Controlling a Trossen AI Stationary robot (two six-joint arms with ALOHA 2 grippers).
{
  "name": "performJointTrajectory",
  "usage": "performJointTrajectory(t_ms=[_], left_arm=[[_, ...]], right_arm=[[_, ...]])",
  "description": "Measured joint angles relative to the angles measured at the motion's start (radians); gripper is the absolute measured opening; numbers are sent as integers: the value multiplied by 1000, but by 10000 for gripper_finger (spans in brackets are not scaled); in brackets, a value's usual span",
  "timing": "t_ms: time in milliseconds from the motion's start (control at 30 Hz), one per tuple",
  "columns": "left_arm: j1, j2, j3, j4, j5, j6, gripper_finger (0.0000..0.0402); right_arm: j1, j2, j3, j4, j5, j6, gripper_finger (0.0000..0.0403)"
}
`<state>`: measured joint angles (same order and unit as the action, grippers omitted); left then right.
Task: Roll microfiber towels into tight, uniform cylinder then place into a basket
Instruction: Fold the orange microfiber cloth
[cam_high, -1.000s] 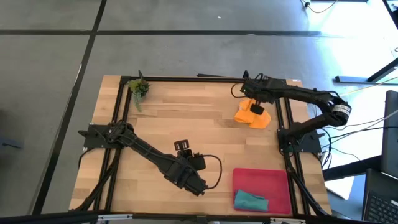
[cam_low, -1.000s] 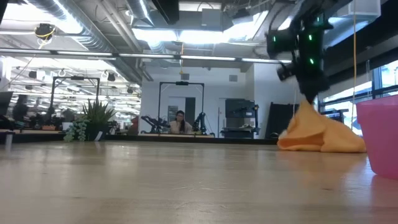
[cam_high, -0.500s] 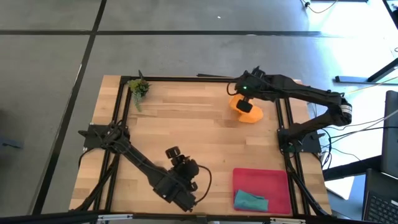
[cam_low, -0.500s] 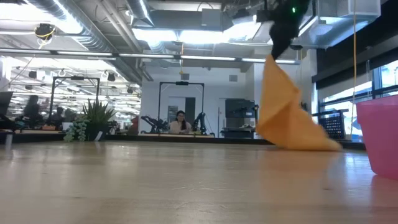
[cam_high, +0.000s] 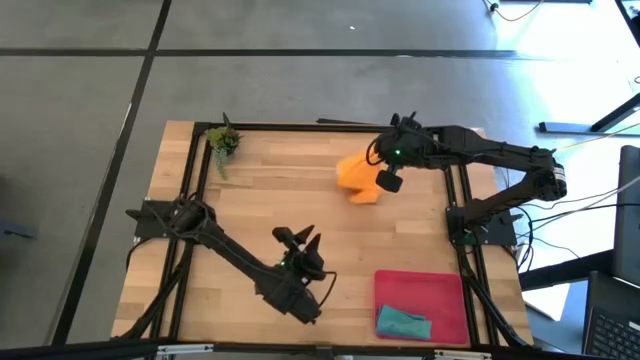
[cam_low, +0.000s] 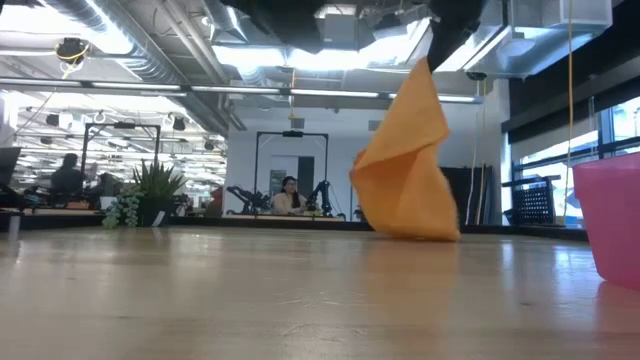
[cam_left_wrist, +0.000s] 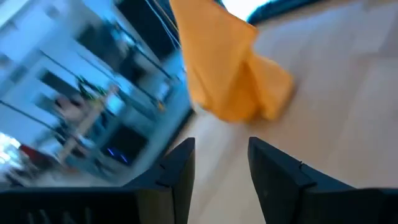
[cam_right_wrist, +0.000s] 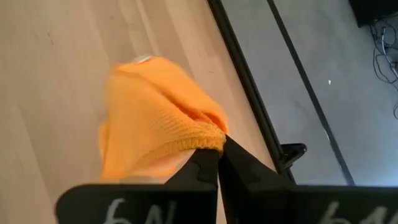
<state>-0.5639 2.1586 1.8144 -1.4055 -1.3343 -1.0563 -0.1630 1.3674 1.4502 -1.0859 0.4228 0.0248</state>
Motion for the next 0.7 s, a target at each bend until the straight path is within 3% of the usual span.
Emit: performJointTrajectory(t_ms=[167,400,567,700], left_arm=[[56,0,-108,251,-38,238,140],[126,0,-213,745,3,736,140],[168,0,-243,1017,175,1023,140],[203,0,-249,1168,284,1159,140]], right_arm=[[14,0,0,0,0,5,1],[14,0,0,1,0,29,2],[9,0,0,5,-21,101,3],[-4,0,0,5,-92,172,4]])
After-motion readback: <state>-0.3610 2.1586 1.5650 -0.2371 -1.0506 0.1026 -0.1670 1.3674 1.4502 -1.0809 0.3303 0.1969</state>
